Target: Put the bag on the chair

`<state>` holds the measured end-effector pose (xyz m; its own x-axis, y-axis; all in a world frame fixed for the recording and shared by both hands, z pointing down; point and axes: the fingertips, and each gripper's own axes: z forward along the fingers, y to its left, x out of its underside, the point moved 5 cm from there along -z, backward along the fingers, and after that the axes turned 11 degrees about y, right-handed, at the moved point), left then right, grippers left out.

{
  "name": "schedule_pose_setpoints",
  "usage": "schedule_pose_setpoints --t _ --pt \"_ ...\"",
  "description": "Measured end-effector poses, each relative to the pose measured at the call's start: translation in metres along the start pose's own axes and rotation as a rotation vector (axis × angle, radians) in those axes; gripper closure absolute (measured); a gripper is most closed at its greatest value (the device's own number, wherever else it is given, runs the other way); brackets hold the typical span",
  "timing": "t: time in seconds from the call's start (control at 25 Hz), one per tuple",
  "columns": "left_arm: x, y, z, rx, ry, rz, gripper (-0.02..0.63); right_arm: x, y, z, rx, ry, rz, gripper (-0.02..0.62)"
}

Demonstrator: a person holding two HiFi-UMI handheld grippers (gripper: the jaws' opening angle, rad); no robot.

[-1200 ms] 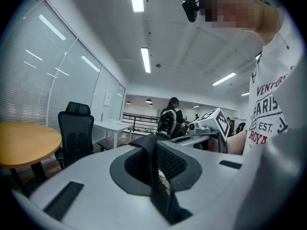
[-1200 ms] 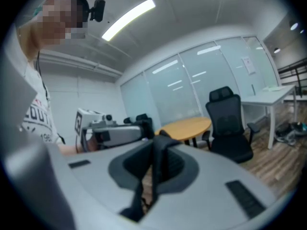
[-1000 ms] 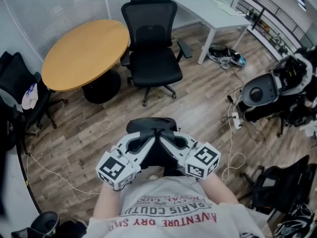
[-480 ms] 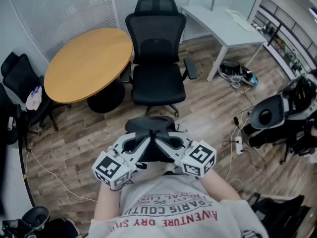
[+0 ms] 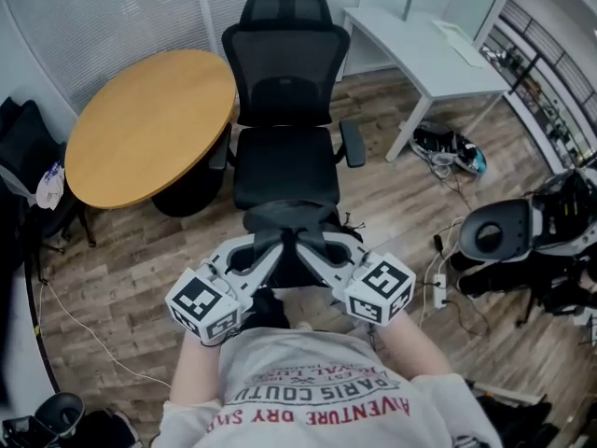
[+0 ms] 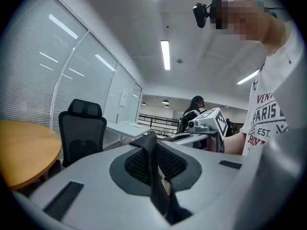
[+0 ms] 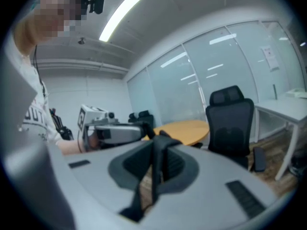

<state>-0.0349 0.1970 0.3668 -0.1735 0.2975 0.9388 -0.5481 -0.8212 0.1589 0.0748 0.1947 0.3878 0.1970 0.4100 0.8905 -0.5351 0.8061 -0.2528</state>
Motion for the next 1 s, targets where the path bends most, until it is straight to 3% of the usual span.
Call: schedule_pose_setpoints --t 0.56,1.0 --pt "-0.045 0.187 0.094 0.221 0.105 0.121 0.551 -0.07 -0.155 0.107 0.139 -0.007 0.126 0.546" --pt "-0.062 0.3 0.153 0.163 0.14 0.112 0.549 -0.104 -0.253 0.181 0.143 -0.001 0.183 0.546"
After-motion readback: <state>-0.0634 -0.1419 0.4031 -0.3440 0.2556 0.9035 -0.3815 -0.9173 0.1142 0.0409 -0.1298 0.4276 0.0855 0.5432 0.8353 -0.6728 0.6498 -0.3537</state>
